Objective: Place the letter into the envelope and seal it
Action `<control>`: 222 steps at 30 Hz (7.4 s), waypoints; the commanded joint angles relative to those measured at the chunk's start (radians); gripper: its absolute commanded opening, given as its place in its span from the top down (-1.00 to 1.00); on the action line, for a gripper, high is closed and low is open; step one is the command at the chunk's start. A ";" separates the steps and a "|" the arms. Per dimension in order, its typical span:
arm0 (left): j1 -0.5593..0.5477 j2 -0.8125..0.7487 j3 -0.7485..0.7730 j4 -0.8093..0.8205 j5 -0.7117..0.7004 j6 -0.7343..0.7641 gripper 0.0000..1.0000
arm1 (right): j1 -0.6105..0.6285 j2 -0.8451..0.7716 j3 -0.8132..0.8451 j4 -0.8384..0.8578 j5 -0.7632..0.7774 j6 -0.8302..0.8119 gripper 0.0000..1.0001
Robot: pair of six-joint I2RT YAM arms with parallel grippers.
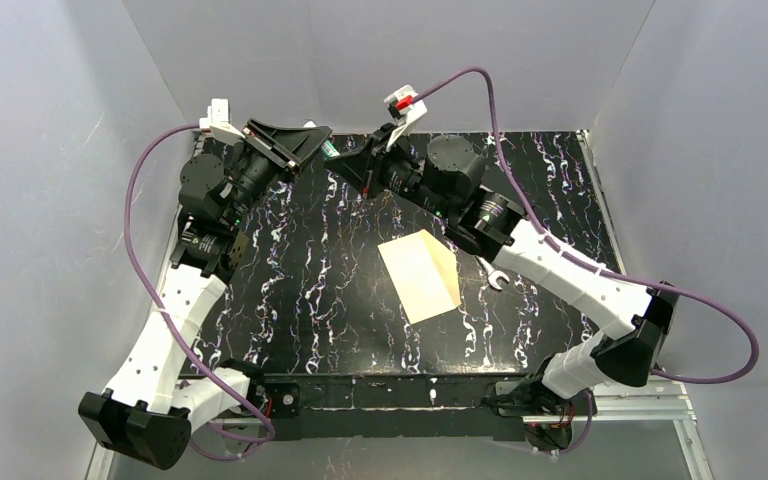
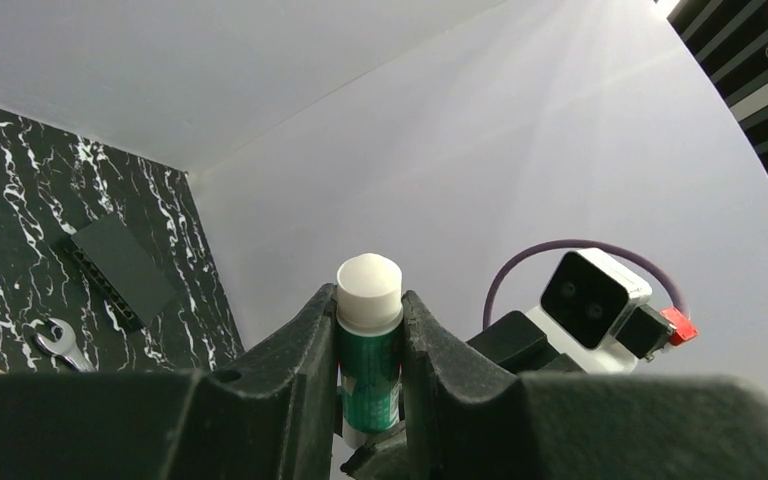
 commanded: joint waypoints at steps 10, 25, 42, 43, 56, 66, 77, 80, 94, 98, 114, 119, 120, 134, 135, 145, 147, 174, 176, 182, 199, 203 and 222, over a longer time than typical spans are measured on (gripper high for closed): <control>0.041 0.023 0.078 0.506 0.575 0.258 1.00 | -0.068 -0.180 -0.163 0.390 -0.359 0.338 0.97; 0.041 0.126 0.197 0.917 0.863 0.032 1.00 | -0.077 -0.066 -0.125 0.810 -0.906 0.658 0.97; 0.041 -0.025 -0.048 0.576 0.320 0.228 1.00 | -0.079 -0.152 -0.073 0.089 -0.366 -0.022 -0.97; 0.041 -0.023 -0.050 0.556 0.312 0.222 1.00 | -0.079 -0.151 -0.080 0.106 -0.357 -0.021 -0.97; 0.041 0.003 -0.057 0.507 0.261 0.155 1.00 | -0.077 -0.064 0.016 0.127 -0.286 -0.004 -0.55; 0.042 0.007 -0.051 0.507 0.282 0.159 1.00 | -0.077 -0.038 0.067 0.105 -0.316 0.038 0.90; 0.040 0.030 0.079 0.636 0.765 0.257 1.00 | -0.094 -0.073 0.022 0.387 -0.827 0.309 0.97; 0.040 0.058 0.127 0.691 0.864 0.190 1.00 | -0.094 -0.065 -0.002 0.580 -0.922 0.474 0.97; 0.040 0.042 0.002 0.755 0.475 0.066 1.00 | -0.093 -0.161 -0.014 0.123 -0.499 0.052 -0.75; 0.041 -0.014 -0.093 0.560 0.197 -0.030 1.00 | -0.091 -0.255 -0.158 0.177 -0.228 -0.133 -0.90; 0.040 -0.048 -0.070 0.025 0.111 -0.477 1.00 | 0.066 -0.118 -0.051 0.222 0.019 -0.506 -0.82; 0.040 -0.051 -0.061 0.021 0.121 -0.504 1.00 | 0.080 -0.074 -0.001 0.191 0.078 -0.504 -0.37; 0.040 -0.051 -0.060 0.021 0.122 -0.508 1.00 | 0.080 -0.065 0.018 0.173 0.089 -0.504 -0.25; 0.040 -0.036 -0.044 0.021 0.134 -0.548 1.00 | 0.090 -0.043 0.019 0.097 0.074 -0.554 -0.37; 0.040 -0.036 -0.040 0.021 0.138 -0.558 1.00 | 0.090 -0.039 0.019 0.097 0.082 -0.554 -0.30; 0.041 -0.047 0.003 0.022 0.168 -0.579 1.00 | 0.090 -0.005 0.032 0.135 0.091 -0.545 -0.05; 0.040 -0.048 0.008 0.022 0.170 -0.573 1.00 | 0.090 -0.001 0.034 0.140 0.097 -0.545 -0.03; 0.040 -0.053 0.000 0.021 0.172 -0.533 1.00 | 0.090 -0.037 0.015 0.211 0.114 -0.506 -0.09; 0.040 -0.054 0.001 0.021 0.173 -0.533 1.00 | 0.090 -0.030 0.020 0.211 0.122 -0.507 -0.02; 0.040 -0.051 0.015 0.021 0.181 -0.529 1.00 | 0.090 -0.019 0.011 0.229 0.143 -0.521 0.18; 0.040 -0.073 -0.026 0.021 0.066 -0.343 0.01 | 0.090 -0.080 -0.039 0.165 0.083 -0.502 0.97; 0.041 -0.052 -0.013 0.021 0.099 -0.318 -0.02 | 0.090 -0.087 -0.046 0.162 0.071 -0.491 0.97; 0.041 -0.066 -0.049 0.021 0.085 -0.381 1.00 | 0.090 -0.068 -0.032 0.169 0.075 -0.465 0.33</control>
